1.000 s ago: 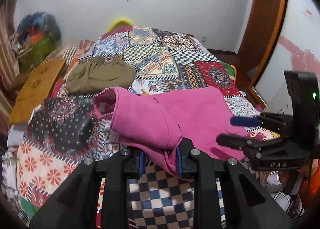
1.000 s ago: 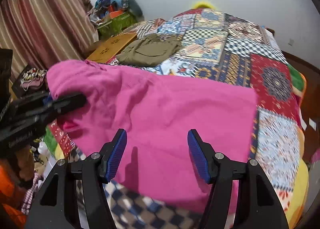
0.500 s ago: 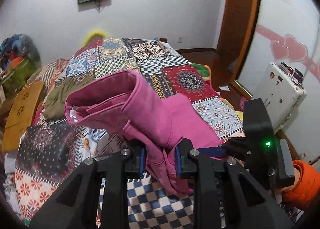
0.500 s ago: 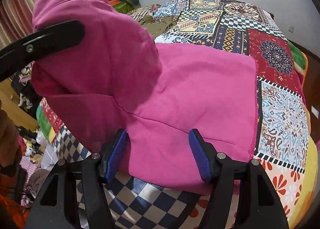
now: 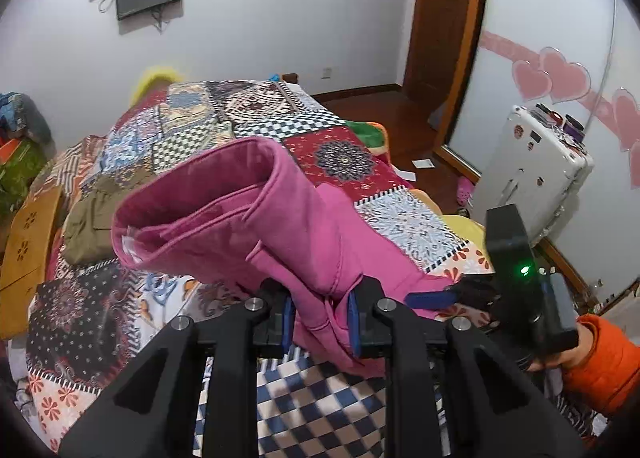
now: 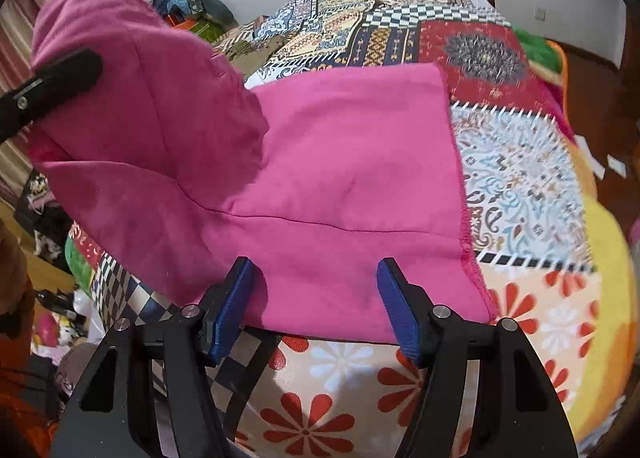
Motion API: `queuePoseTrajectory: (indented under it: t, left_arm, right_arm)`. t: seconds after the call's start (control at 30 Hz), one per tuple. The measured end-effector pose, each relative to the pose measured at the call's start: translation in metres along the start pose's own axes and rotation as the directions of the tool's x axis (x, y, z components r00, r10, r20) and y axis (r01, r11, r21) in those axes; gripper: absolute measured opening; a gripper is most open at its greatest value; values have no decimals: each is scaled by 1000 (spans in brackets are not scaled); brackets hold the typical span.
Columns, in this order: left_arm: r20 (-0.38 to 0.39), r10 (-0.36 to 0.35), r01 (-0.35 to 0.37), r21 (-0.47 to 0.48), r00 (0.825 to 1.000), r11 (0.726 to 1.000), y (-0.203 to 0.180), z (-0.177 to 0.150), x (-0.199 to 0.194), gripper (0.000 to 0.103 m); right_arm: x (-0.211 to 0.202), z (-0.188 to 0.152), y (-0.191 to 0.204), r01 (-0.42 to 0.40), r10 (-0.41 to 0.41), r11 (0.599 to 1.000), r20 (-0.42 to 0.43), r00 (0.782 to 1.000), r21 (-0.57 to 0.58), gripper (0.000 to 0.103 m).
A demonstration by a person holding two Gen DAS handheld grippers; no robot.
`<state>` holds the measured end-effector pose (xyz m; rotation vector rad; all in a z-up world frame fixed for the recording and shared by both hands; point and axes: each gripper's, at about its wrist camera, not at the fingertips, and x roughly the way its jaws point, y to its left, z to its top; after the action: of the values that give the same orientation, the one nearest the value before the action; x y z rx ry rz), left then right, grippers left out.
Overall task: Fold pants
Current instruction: 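Fold the lifted pink trouser section over with the left gripper, then release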
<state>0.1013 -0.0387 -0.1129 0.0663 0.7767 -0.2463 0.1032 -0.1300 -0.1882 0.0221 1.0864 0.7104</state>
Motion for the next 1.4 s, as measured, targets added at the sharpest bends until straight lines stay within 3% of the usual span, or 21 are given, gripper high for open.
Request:
queuePoseTrajectory:
  t: [0.3,0.53,0.73,0.97,1.13,1.3,1.4]
  left_arm:
    - [-16,-76,76,-2,997,997,-22,17,23,20]
    - [-27,-88,88,11,996,996,-25,19,28,19]
    - [-33,-117,118,24,993,993,-34,22,34,19]
    - [-55,-144,147,40,988,988,-48,25,46,19]
    - [-69,-154,157,42,986,987,-53,26,54,19]
    - [-90,-157,163,65,984,984,-60,26,62,19]
    - [-112,-162,172,81,980,982,-67,25,71,19]
  right_arm:
    - [-8,0,-1,-20,20,1000,13,1000,8,62]
    - [-43,0,-6,15,-15,1000,104,994,-1,62]
    - [-12,-9,-19,13,-13,999,6,1000,33,61]
    - [-4,-7,-26,-27,27,998,4,1000,53,62]
    - [-23,-7,-35,-39,34,996,53,998,86,62]
    - [-52,-16,-44,40,-51,995,109,993,95,62]
    - [-63,-24,-58,43,-63,988,127,990,150,62]
